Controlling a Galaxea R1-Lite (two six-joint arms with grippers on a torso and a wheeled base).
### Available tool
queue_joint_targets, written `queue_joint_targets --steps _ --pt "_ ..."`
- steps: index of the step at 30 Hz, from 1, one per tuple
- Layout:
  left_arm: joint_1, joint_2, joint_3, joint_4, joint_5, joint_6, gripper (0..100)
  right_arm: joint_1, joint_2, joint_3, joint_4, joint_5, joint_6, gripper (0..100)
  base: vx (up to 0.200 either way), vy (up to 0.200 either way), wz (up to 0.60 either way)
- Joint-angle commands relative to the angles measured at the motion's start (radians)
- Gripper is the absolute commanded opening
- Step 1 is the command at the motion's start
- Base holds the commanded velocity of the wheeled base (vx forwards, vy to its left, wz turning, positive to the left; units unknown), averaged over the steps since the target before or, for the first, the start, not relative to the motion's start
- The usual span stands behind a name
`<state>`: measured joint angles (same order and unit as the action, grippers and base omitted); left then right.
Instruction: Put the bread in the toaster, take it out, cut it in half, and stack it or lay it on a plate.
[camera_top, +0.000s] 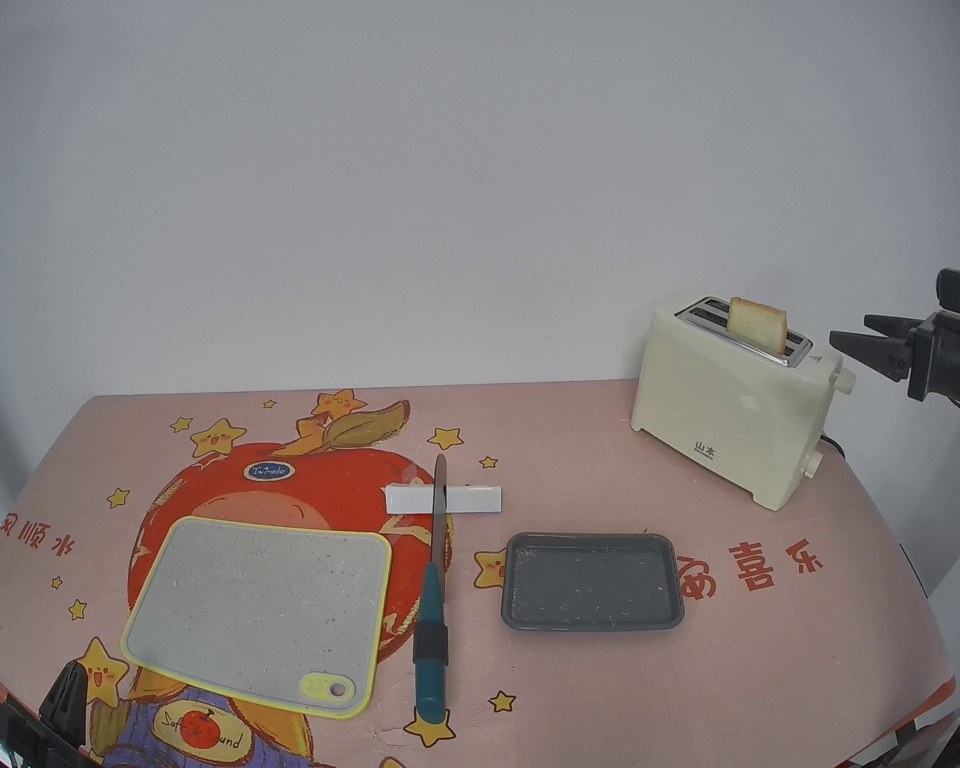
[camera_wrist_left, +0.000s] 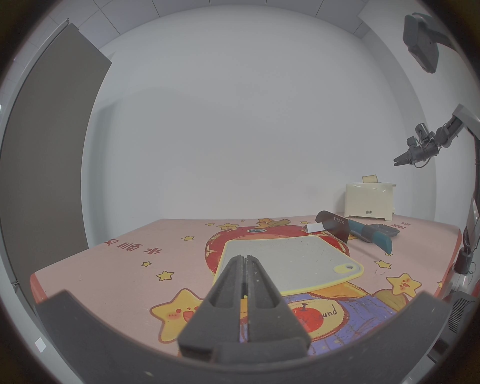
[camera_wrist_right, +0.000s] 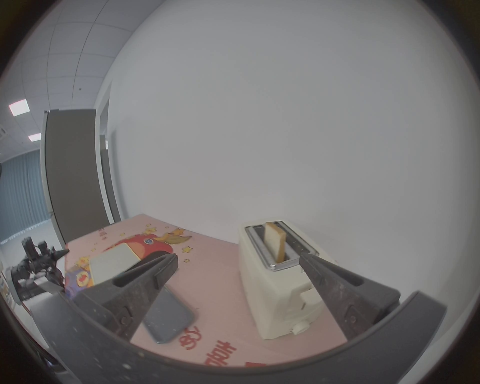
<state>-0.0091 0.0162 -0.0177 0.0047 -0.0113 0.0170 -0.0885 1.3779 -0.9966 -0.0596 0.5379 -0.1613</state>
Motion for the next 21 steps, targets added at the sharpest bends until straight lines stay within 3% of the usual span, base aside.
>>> queue_joint_targets --steps 1,21 --pt "0.000 0.001 0.016 0.000 0.001 0.000 0 -0.019 0.124 -0.053 0.001 0.005 -0.024 100 0.000 0.000 0.00" --pt "0.000 0.001 0.016 0.000 0.001 0.000 0 0.016 0.363 -0.169 -0.071 -0.004 -0.040 100 0.000 0.000 0.00"
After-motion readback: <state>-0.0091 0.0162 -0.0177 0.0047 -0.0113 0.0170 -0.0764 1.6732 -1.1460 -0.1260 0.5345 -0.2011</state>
